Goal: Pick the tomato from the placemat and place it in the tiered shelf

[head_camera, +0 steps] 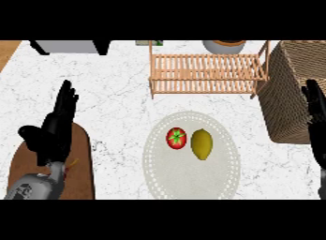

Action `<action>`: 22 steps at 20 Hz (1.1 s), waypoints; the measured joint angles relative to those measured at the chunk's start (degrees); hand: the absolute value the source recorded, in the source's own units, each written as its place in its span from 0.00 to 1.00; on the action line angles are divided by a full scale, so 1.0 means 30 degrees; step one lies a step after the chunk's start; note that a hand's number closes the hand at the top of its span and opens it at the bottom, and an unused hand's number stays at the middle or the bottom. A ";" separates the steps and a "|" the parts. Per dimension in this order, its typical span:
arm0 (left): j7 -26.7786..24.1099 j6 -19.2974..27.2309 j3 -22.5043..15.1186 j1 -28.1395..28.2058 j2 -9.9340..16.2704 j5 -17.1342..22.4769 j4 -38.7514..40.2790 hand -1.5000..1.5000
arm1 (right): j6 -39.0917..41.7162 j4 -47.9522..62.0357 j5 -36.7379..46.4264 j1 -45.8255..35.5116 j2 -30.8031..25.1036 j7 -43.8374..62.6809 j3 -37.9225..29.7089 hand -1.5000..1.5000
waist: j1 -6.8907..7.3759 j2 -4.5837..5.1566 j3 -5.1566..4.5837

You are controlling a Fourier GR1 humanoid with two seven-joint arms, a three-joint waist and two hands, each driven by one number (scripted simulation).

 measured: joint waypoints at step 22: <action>0.0395 -0.1975 0.1545 0.0687 0.1410 0.0840 -0.1114 0.50 | 0.8060 0.3397 -0.0615 -1.0261 0.2549 0.3782 0.5871 0.00 | 0.0145 0.0316 0.0032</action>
